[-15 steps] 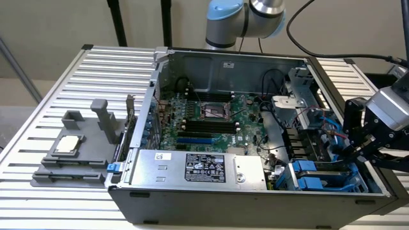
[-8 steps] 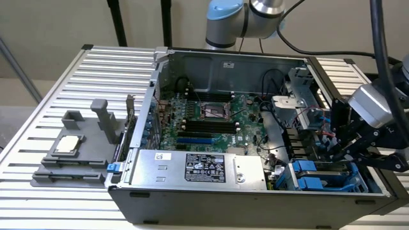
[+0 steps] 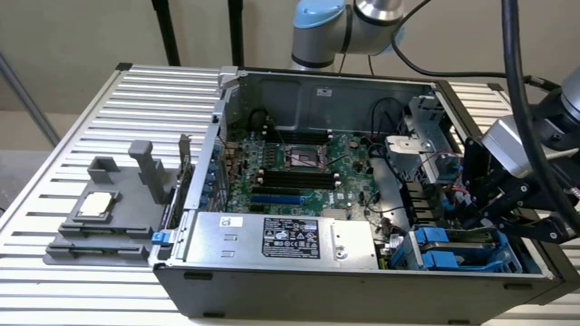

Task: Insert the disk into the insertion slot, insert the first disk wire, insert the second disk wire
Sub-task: 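Insert the first disk wire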

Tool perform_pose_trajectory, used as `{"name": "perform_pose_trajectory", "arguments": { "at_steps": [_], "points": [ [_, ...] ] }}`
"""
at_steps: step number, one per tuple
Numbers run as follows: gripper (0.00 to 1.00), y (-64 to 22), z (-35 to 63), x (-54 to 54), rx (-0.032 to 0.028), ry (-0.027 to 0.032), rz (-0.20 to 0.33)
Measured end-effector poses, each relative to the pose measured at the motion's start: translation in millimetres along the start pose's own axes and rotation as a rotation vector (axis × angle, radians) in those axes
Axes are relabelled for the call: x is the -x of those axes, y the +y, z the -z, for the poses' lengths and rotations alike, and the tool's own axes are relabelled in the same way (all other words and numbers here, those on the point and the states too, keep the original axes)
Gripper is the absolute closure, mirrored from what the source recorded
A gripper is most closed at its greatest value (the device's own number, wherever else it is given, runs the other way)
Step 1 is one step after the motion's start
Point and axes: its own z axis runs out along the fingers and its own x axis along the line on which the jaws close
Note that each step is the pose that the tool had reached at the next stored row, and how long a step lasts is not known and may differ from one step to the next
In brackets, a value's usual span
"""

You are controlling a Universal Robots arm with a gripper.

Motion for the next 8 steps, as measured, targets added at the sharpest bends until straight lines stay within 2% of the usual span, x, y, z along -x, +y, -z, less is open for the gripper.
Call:
{"name": "perform_pose_trajectory", "arguments": {
  "at_steps": [6,8],
  "points": [
    [0.83,0.0,0.0,0.0,0.0128,0.0006,-0.064],
    [0.83,0.0,-0.2,-0.1,0.0149,0.0022,-0.086]
  ]
}}
